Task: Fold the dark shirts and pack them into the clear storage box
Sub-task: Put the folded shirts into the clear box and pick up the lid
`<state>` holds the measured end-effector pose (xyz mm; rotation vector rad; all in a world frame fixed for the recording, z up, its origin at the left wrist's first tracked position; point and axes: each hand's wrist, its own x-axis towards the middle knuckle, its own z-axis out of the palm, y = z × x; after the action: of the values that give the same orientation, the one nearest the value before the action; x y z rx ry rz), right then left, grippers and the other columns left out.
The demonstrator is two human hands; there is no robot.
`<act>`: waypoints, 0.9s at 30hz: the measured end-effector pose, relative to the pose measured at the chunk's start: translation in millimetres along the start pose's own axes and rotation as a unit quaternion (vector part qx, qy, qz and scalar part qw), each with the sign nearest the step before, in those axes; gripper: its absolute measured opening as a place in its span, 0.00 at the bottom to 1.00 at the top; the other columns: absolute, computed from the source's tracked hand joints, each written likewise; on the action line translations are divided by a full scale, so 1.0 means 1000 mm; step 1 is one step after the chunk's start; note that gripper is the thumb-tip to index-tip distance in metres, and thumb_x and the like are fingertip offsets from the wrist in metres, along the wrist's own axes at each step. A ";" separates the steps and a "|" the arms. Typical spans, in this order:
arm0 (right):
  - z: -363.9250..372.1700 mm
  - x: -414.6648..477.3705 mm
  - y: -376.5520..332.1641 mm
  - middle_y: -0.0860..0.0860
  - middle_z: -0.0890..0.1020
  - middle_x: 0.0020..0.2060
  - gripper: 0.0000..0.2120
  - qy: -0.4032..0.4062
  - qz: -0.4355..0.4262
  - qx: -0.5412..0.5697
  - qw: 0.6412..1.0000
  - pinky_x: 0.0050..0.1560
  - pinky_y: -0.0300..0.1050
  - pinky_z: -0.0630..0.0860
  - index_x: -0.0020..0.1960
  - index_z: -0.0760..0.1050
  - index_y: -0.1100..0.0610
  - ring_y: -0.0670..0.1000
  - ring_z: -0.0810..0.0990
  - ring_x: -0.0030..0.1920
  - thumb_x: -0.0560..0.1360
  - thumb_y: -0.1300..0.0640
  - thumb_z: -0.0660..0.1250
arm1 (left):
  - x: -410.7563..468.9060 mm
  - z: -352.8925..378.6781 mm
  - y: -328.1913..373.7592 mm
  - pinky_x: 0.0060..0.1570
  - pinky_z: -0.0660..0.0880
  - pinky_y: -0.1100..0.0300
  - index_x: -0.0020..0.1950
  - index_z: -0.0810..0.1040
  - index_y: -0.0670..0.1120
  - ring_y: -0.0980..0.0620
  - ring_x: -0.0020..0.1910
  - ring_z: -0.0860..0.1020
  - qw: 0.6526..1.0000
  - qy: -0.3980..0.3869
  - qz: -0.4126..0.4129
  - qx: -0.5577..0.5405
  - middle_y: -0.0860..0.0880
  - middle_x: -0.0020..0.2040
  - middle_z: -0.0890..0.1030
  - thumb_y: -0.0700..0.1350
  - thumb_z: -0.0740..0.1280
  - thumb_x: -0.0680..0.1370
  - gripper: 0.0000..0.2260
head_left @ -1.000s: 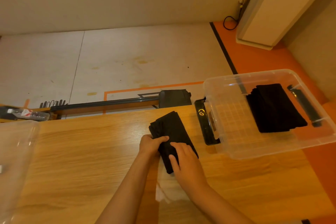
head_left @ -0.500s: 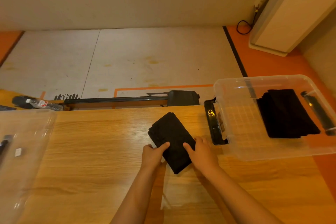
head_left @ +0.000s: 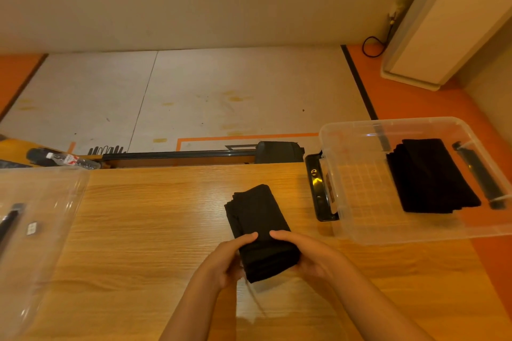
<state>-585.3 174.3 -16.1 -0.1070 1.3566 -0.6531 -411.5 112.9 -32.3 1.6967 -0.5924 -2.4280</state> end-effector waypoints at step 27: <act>-0.223 -0.065 -0.088 0.58 0.72 0.67 0.33 0.166 -0.057 -0.119 0.977 0.58 0.46 0.75 0.73 0.62 0.62 0.58 0.73 0.65 0.75 0.47 0.69 | 0.091 0.270 0.040 0.55 0.78 0.49 0.67 0.70 0.41 0.43 0.56 0.77 0.977 0.074 0.063 0.192 0.41 0.58 0.76 0.44 0.69 0.76 0.21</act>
<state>-828.5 200.0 26.2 -0.2808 1.7598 -0.6198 -698.5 114.2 -16.9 1.8851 -1.1695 -2.1778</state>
